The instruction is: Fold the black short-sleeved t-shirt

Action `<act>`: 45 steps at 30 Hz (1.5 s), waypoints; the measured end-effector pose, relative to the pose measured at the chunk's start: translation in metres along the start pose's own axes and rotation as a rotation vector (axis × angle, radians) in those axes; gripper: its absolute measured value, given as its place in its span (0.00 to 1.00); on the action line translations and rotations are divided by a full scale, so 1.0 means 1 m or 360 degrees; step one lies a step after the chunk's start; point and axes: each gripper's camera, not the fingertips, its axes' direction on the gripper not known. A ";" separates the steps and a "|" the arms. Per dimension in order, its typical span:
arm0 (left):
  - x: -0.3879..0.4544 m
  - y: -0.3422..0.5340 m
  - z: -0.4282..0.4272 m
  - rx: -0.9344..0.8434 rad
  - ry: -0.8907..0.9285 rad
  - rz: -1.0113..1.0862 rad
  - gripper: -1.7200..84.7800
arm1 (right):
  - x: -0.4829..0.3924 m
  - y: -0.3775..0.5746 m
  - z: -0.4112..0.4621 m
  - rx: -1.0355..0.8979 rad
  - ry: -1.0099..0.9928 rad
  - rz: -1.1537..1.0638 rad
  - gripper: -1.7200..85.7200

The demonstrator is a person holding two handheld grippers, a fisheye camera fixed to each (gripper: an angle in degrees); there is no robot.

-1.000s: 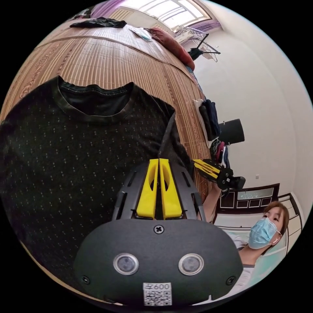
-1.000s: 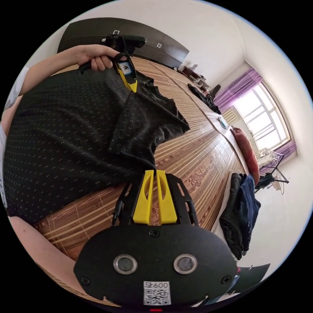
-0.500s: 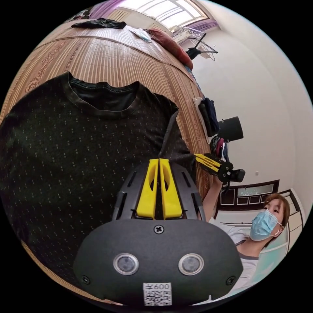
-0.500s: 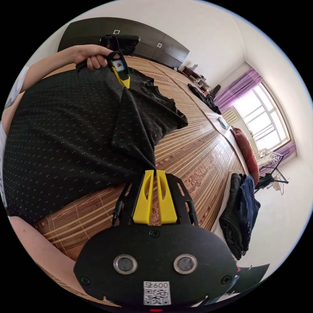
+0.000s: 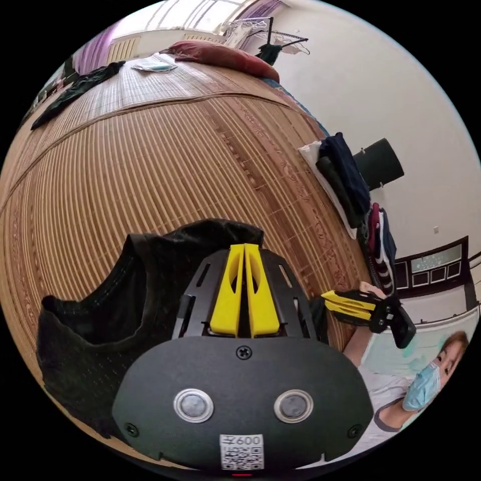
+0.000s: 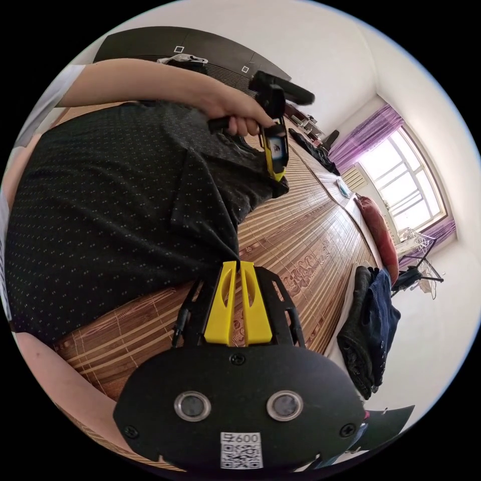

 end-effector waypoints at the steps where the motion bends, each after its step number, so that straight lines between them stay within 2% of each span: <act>1: -0.002 -0.012 0.014 0.0000 -0.0036 0.0004 0.02 | 0.000 0.000 0.000 0.0002 0.0001 0.0000 0.01; 4: -0.020 -0.019 0.018 0.0200 0.0136 -0.0139 0.03 | 0.000 0.001 0.000 0.0002 0.0001 0.0001 0.01; 7: -0.063 -0.013 0.029 0.0247 0.0616 -0.0368 0.03 | 0.000 0.001 0.000 0.0003 -0.0001 0.0003 0.01; 10: -0.091 -0.001 0.017 0.0282 0.0872 -0.0413 0.04 | 0.001 0.001 0.000 0.0002 -0.0003 0.0004 0.01; 13: -0.096 0.005 -0.007 0.0279 0.0687 -0.0353 0.05 | 0.001 0.001 0.000 -0.0001 -0.0008 0.0006 0.01; 16: -0.090 0.003 -0.015 0.0251 0.0709 -0.0274 0.07 | 0.001 0.001 0.000 -0.0001 -0.0006 0.0005 0.01; 18: -0.072 -0.005 -0.010 0.0148 0.0776 -0.0142 0.09 | 0.002 0.001 0.001 -0.0003 -0.0006 0.0005 0.01; 20: -0.052 -0.012 -0.002 0.0021 0.0664 -0.0029 0.10 | 0.002 0.001 0.001 -0.0003 -0.0007 0.0005 0.01; 23: -0.022 -0.016 0.008 -0.0094 0.0332 0.0107 0.08 | 0.002 0.001 0.001 -0.0003 -0.0006 0.0005 0.01; 27: -0.006 -0.009 0.004 -0.0065 0.0317 0.0267 0.03 | 0.006 0.002 0.000 -0.0002 -0.0036 0.0026 0.01; 32: -0.008 0.010 -0.008 -0.0101 0.0328 0.0322 0.02 | 0.005 0.002 0.000 -0.0003 -0.0029 0.0020 0.01; 39: -0.017 0.036 0.003 -0.0150 0.0139 0.0303 0.02 | 0.003 0.002 0.000 -0.0004 -0.0010 0.0007 0.01; 45: -0.013 0.045 0.018 0.0007 0.0146 0.0267 0.04 | 0.004 0.002 0.000 -0.0004 -0.0013 0.0009 0.01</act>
